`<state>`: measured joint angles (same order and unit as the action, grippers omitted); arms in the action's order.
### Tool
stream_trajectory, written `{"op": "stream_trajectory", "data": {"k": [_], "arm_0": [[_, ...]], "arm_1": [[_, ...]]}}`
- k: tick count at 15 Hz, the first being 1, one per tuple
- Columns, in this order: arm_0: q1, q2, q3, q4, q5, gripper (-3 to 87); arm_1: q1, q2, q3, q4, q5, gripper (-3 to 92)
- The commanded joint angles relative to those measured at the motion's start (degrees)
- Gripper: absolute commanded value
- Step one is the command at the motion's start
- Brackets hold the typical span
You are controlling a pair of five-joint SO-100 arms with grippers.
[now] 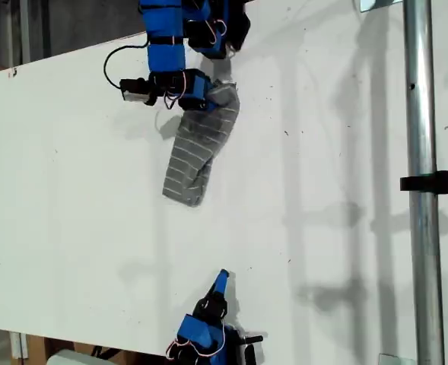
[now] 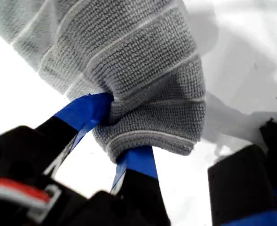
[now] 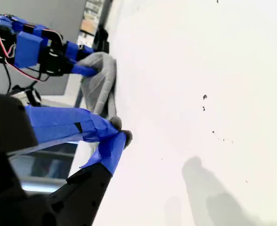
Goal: Grasp corners of a towel and fold twice.
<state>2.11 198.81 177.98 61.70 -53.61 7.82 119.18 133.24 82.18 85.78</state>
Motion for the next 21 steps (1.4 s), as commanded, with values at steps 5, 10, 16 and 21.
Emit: {"op": "stream_trajectory", "data": {"k": [5, 10, 16, 21], "arm_0": [[0.4, 0.3, 0.1, 0.3, 0.5, -2.6], [0.1, 0.3, 0.1, 0.2, 0.7, -2.8], [0.4, 0.3, 0.1, 0.4, 0.3, -2.8], [0.4, 0.3, 0.0, 0.4, 0.8, -2.8]], "arm_1": [[-0.1, 30.5, 2.1, -10.4, -7.9, -0.2], [9.3, 36.1, 13.5, -28.7, -11.4, -0.2], [10.3, 16.1, 5.0, -46.7, -16.0, 21.4], [14.2, 14.1, 4.7, -79.8, -20.0, 18.9]]}}
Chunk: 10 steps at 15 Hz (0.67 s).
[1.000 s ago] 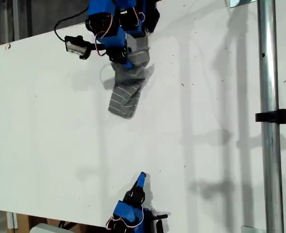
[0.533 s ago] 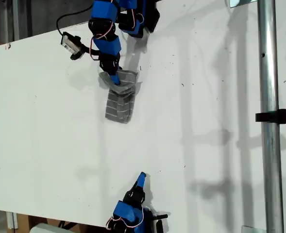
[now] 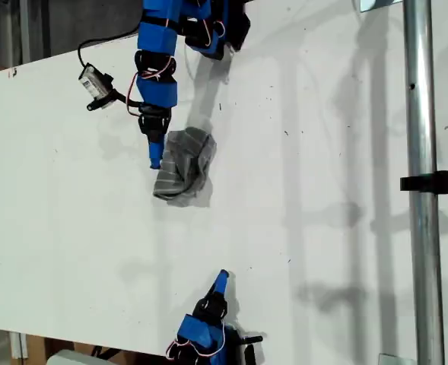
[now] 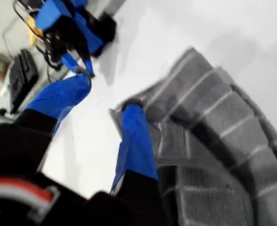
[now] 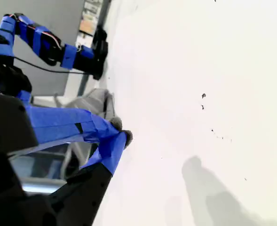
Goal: Grasp corners of a towel and fold twice.
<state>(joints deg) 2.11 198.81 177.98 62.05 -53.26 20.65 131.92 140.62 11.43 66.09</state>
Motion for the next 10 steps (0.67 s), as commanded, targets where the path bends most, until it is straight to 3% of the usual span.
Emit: {"op": "stream_trajectory", "data": {"k": [1, 4, 6, 8, 9, 10], "arm_0": [[0.2, 0.3, 0.0, 0.1, 0.6, -2.8], [0.4, 0.3, 0.0, -0.1, 0.4, -2.5], [0.4, 0.3, 0.1, -1.9, 1.8, -0.3], [-0.3, 0.3, 0.5, -3.3, 5.7, 2.6], [0.1, 0.3, 0.7, -4.4, 3.5, 1.1], [0.5, 0.3, 0.7, -4.0, 0.4, -0.1]], "arm_1": [[2.5, 2.5, -2.8, -10.5, -0.1, 18.9], [0.3, 8.1, -1.2, 5.1, -0.1, 18.9], [-4.0, 17.1, 1.9, 21.5, 0.2, 18.9], [-9.0, 28.5, 8.9, 34.1, 4.8, 11.8], [-11.2, 35.0, 12.7, 40.1, 8.0, 1.9], [-13.1, 42.2, 16.5, 44.9, 10.9, -0.2]]}}
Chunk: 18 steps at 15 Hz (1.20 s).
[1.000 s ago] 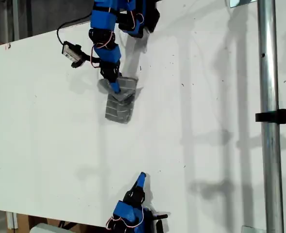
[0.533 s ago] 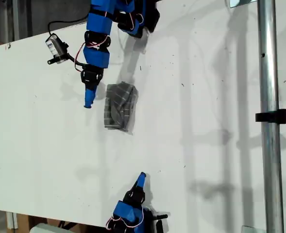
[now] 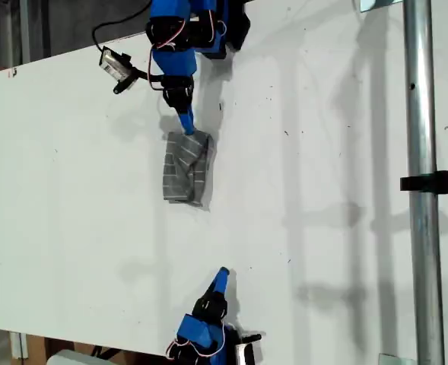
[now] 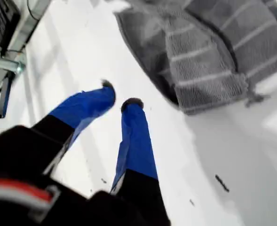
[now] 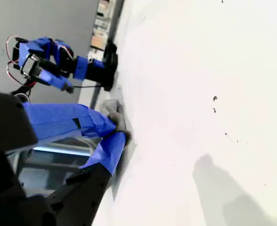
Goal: Grasp corners of a towel and fold twice.
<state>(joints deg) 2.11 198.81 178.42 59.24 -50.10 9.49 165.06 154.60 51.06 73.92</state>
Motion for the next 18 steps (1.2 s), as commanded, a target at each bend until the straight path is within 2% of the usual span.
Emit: {"op": "stream_trajectory", "data": {"k": [1, 2, 3, 4, 5, 6, 7, 8, 18], "arm_0": [[1.1, 0.3, 0.3, -0.9, -5.7, -0.1], [1.5, 0.3, 0.3, 0.4, -10.4, -0.1], [0.6, 0.3, 0.3, 5.2, -17.8, -0.1], [-0.9, 0.3, 0.4, 13.1, -29.3, 0.1], [-2.0, 0.1, 0.4, 14.7, -32.2, 0.1], [-2.3, 0.2, 0.4, 14.7, -22.5, 0.1], [-2.2, 0.2, 0.4, 14.7, -7.4, -0.1], [-1.9, 0.3, 0.4, 14.2, -2.2, -0.1], [-2.2, 0.3, 0.4, 14.4, -3.5, -0.1]], "arm_1": [[-3.1, 17.1, 6.6, 10.3, 6.2, -0.2], [-4.0, 23.9, 10.4, 15.7, 8.9, -0.2], [-5.3, 22.5, 10.4, 19.5, 10.0, -0.2], [-5.8, 23.2, 10.7, 23.6, 10.4, -0.2], [-5.6, 23.2, 10.7, 27.9, 10.5, -0.2], [-4.7, 23.2, 10.9, 33.3, 15.5, 1.2], [-3.3, 23.1, 10.8, 34.0, 14.2, 4.6], [-1.8, 23.1, 10.6, 34.4, 13.2, 4.6], [0.4, 23.1, 10.6, 34.4, 13.2, 4.6]]}}
